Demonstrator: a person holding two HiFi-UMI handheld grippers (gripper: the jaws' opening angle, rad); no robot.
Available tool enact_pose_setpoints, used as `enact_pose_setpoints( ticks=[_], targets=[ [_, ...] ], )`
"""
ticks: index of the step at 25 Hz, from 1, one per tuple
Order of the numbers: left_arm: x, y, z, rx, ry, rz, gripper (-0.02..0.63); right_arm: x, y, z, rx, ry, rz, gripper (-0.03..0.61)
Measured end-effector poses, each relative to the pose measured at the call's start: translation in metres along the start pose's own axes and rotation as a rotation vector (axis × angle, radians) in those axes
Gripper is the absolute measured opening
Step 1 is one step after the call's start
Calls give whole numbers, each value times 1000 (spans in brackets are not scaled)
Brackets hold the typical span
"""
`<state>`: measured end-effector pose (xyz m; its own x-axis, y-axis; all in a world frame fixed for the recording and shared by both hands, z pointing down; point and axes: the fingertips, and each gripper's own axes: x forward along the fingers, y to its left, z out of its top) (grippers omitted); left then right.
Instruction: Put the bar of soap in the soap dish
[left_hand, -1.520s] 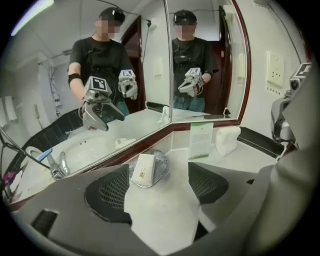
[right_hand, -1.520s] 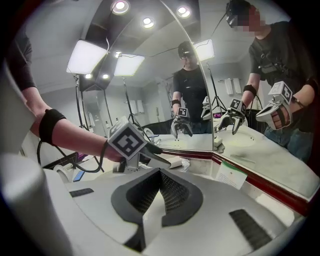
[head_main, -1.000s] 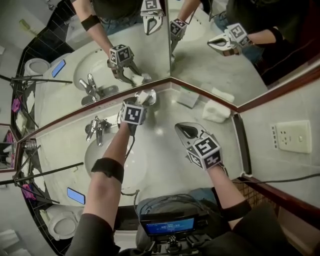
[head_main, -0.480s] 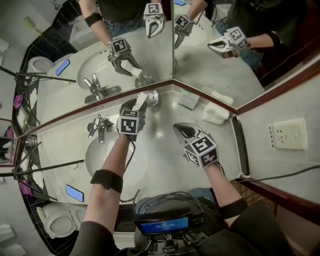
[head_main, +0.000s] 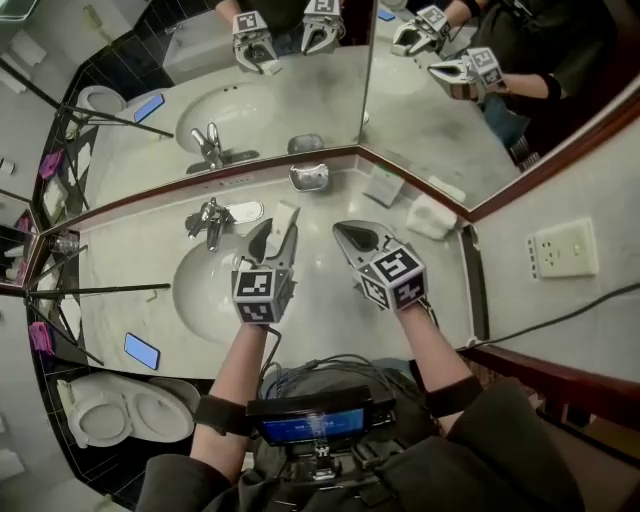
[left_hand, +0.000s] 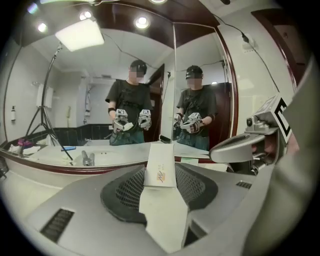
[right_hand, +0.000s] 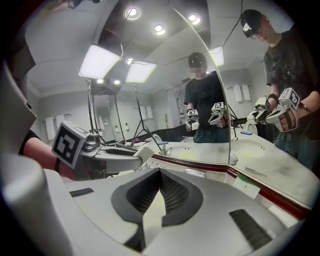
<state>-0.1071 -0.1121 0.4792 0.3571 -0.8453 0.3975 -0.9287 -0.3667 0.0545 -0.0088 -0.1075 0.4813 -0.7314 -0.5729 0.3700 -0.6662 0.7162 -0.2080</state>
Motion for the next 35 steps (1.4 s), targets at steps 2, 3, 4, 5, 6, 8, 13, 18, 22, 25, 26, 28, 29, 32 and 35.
enact_pose_setpoints(
  ticks=[2,3,4,5,6,8,13,18,22,25,26,28,29,32,35],
  targets=[
    [-13,-8,-13,14,19,-6,192,-3,7,2,-8,-6,7,17],
    [-16,-12,-20,27,31,-15,192,-5,10,3,-10,-9,8,17],
    [-19,-15,-25,35,41,-19,192,-8,12,3,-11,-12,9,17],
    [-21,-18,-30,39,50,-20,192,-10,14,2,-12,-14,8,17],
    [-22,-20,-34,41,62,-21,192,-13,16,1,-12,-15,6,17],
    [-19,-24,-45,51,93,-30,192,-20,16,-3,-3,-14,-4,17],
    [6,-44,-87,106,201,-84,192,-35,11,-26,38,8,-31,17],
    [41,-57,-140,156,320,-141,192,-41,4,-53,83,38,-57,17],
    [71,-62,-176,175,384,-170,192,-46,-2,-76,115,67,-82,17],
    [92,-67,-190,191,413,-192,192,-50,-6,-90,136,89,-101,17],
    [97,-68,-194,196,422,-198,192,-51,-7,-94,145,97,-106,17],
    [106,-70,-205,200,443,-207,192,-55,-9,-103,158,112,-117,17],
    [109,-70,-211,202,456,-210,192,-57,-11,-108,161,118,-124,17],
    [115,-71,-226,209,494,-218,192,-62,-16,-116,171,128,-140,17],
    [116,-74,-240,210,533,-231,193,-66,-18,-121,181,133,-150,17]
  ],
)
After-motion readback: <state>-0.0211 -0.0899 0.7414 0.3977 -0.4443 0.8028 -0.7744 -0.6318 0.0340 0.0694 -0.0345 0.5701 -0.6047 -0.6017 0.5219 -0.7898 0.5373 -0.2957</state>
